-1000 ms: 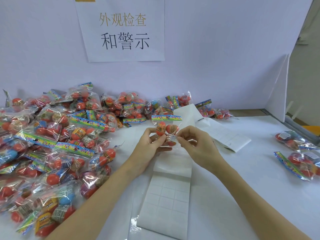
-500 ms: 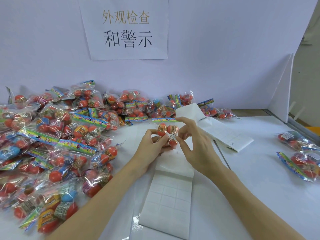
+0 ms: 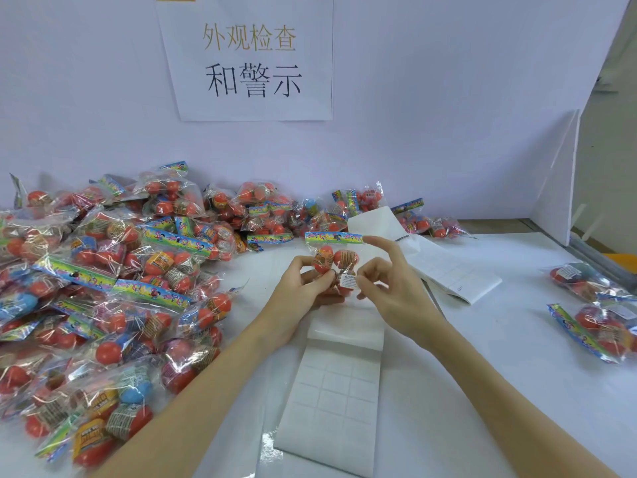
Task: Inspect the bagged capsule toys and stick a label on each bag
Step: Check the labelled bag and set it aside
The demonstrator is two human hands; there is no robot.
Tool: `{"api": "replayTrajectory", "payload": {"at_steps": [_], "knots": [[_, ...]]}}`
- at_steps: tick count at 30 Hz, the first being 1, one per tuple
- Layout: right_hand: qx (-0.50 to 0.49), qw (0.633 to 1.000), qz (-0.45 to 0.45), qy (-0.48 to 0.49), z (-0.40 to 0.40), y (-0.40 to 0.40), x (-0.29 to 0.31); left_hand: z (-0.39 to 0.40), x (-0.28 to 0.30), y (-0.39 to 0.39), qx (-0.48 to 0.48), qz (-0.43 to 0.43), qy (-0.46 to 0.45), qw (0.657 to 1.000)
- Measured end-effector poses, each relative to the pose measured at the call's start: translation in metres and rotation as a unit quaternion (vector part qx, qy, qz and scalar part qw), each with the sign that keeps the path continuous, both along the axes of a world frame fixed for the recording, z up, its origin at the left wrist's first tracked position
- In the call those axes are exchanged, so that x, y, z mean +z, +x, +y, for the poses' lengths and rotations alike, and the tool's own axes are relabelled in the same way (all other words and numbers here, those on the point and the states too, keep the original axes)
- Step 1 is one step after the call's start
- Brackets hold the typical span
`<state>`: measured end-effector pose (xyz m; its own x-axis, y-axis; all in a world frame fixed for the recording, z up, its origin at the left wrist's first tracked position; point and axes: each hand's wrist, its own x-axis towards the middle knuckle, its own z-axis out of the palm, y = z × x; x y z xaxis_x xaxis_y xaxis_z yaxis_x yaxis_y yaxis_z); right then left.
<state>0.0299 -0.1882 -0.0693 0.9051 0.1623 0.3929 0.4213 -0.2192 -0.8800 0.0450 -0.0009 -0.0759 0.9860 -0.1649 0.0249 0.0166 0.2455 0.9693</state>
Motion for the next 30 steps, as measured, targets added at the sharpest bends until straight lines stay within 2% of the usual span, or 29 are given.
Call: {"api": "replayTrajectory", "payload": {"at_steps": [4,19,24,27,30], "knots": [[-0.001,1.0,-0.007,-0.028,0.0039,0.0024,-0.0043,0.0022,0.001,0.0009,-0.019,0.004,0.001,1.0],[-0.032,0.999,-0.017,-0.025,0.0027,0.0046,-0.007,0.0044,0.0026,0.0013,-0.064,-0.003,-0.008,0.998],[-0.028,0.999,-0.023,-0.034,0.0044,0.0023,-0.0072,0.0022,0.0005,-0.0017,-0.038,-0.042,0.036,0.998],[-0.036,0.998,-0.025,-0.037,0.0051,0.0016,-0.0068,0.0025,-0.001,-0.0007,-0.024,-0.041,0.011,0.999],[-0.09,0.994,-0.002,-0.063,0.0035,0.0017,-0.0069,0.0038,-0.0001,0.0002,-0.018,-0.034,-0.013,0.999]]}}
